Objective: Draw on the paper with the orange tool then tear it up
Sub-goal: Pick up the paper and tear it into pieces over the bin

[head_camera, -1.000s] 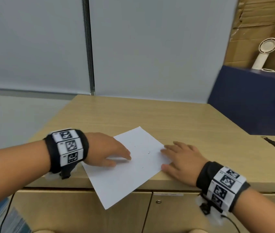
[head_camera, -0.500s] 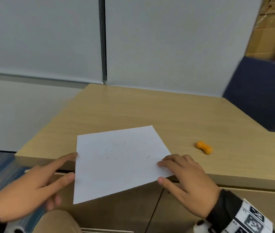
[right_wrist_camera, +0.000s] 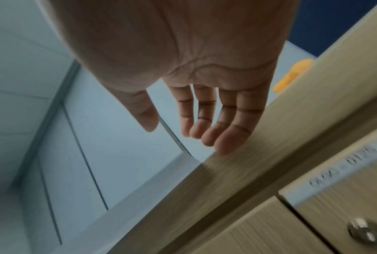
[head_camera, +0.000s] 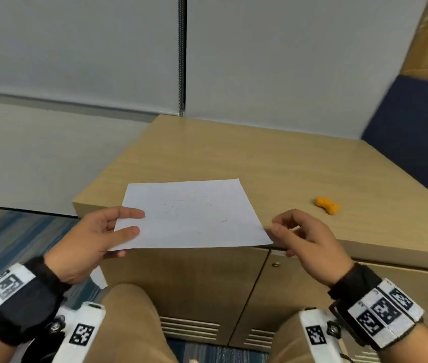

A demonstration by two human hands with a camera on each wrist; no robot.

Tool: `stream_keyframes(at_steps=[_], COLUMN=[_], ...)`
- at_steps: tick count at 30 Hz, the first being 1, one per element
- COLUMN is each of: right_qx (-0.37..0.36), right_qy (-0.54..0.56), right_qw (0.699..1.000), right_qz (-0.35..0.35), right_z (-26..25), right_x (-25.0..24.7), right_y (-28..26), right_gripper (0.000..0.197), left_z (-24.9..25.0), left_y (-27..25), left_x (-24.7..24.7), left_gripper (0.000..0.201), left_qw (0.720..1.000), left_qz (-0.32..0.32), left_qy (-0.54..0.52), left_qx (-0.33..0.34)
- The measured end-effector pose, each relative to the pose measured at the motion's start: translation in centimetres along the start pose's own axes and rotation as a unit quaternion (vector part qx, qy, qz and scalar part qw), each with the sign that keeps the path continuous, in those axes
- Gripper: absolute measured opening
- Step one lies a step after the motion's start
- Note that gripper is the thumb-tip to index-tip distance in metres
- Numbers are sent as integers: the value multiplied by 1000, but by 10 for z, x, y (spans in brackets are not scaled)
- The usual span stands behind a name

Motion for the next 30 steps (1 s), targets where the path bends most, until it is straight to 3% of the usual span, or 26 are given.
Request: stream_keyframes(at_steps=[2, 5, 8, 12, 15, 21, 26, 30], right_qx=[144, 280, 286, 274, 261, 258, 316, 372], right_qy=[138, 303, 371, 424, 413, 388, 327, 291], right_qw=[979, 903, 871, 841, 825, 820, 820, 814], right_qz=[-35, -117, -150, -196, -284, -333, -347, -338], right_z=[27, 36, 23, 1, -24, -39, -19, 1], right_x=[18, 65, 98, 142, 184, 265, 329, 380], right_y=[-5, -21, -21, -24, -35, -50, -73, -79], right_gripper=[22, 45, 52, 39, 36, 38, 29, 27], left_z=[0, -9, -27, -47, -60, -115, -207, -299], left_y=[-11, -29, -50, -82, -100, -138, -158, -160], left_x=[-9, -21, -32, -50, -83, -158, -199, -223], left_gripper=[85, 94, 72, 42, 46, 49, 42, 37], left_qw=[1000, 1000, 999, 997, 997, 996, 987, 971], left_qz=[-7, -16, -32, -54, -45, -15, 15, 64], left_qy=[-7, -25, -24, -13, 18, 9, 41, 9], left_qx=[5, -4, -21, -51, -55, -86, -156, -230])
Point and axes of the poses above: each hand's wrist, its own y-axis towards the middle knuckle, its own x-axis out of the palm, z = x × y, the point moved 10 cm from there along y, towards the middle knuckle
